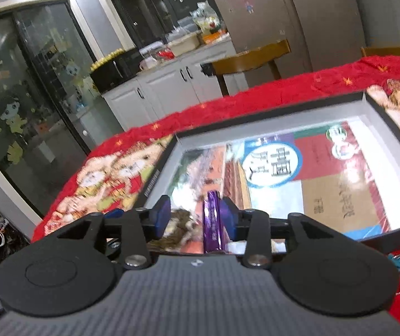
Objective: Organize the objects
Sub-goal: 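Withdraw both open tools from the box toward the remaining items, then grasp the brown knitted bow with the left tool while the right tool grasps the blue crochet ring, then lift and carry the bow and the blue ring over the box, then lower both items into the box and open both tools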
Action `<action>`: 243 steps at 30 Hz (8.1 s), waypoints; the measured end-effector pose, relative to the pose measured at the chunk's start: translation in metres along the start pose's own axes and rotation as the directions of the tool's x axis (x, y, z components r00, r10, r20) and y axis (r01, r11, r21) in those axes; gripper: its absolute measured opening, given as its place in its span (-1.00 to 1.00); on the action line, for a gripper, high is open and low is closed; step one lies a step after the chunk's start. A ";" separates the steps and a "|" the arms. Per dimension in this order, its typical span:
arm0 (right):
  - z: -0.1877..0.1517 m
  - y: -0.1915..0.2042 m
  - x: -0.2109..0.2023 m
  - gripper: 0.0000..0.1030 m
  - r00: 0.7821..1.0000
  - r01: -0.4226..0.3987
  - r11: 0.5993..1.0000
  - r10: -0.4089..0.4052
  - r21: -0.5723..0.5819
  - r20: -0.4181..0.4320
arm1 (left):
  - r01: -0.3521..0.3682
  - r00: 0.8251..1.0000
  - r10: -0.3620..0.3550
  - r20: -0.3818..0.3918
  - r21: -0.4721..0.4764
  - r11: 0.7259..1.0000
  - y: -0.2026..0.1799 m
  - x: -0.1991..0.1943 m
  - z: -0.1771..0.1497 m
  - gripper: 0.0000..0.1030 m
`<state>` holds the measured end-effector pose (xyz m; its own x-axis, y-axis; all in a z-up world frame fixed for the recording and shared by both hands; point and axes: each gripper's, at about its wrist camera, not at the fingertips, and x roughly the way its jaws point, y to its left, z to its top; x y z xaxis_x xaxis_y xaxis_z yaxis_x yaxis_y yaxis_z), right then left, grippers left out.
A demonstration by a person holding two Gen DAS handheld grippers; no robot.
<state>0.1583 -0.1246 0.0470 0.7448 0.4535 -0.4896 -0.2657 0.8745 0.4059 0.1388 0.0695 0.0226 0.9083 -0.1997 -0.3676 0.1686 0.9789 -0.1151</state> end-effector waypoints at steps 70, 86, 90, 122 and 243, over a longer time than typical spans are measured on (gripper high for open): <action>-0.061 -0.078 -0.064 -0.50 1.000 0.016 1.000 -0.016 0.015 0.015 | 0.124 0.969 -0.127 -0.213 -0.027 0.992 -0.094 -0.016 -0.048 0.03; -0.059 -0.074 -0.091 -0.73 0.988 -0.029 1.000 0.030 -0.009 0.152 | 0.117 0.990 -0.114 -0.080 0.029 0.993 -0.100 -0.044 -0.051 -0.11; -0.061 -0.073 -0.085 -0.73 0.990 -0.035 0.999 0.035 -0.005 0.137 | 0.118 0.990 -0.116 -0.083 0.021 0.993 -0.099 -0.044 -0.052 -0.11; -0.072 -0.075 -0.099 -0.73 0.981 -0.060 0.998 0.055 0.019 0.188 | 0.074 0.997 -0.076 0.014 0.090 0.993 -0.108 -0.064 -0.054 -0.11; -0.020 -0.114 -0.027 0.27 0.972 -0.049 0.995 0.026 0.092 0.236 | -0.022 0.976 0.013 -0.215 -0.041 0.999 -0.102 0.082 -0.001 0.22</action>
<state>0.1563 -0.2336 -0.0010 0.8609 0.4226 -0.2834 -0.2440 0.8316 0.4989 0.1953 -0.0472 0.0031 0.8065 -0.1916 -0.5593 0.1325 0.9805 -0.1448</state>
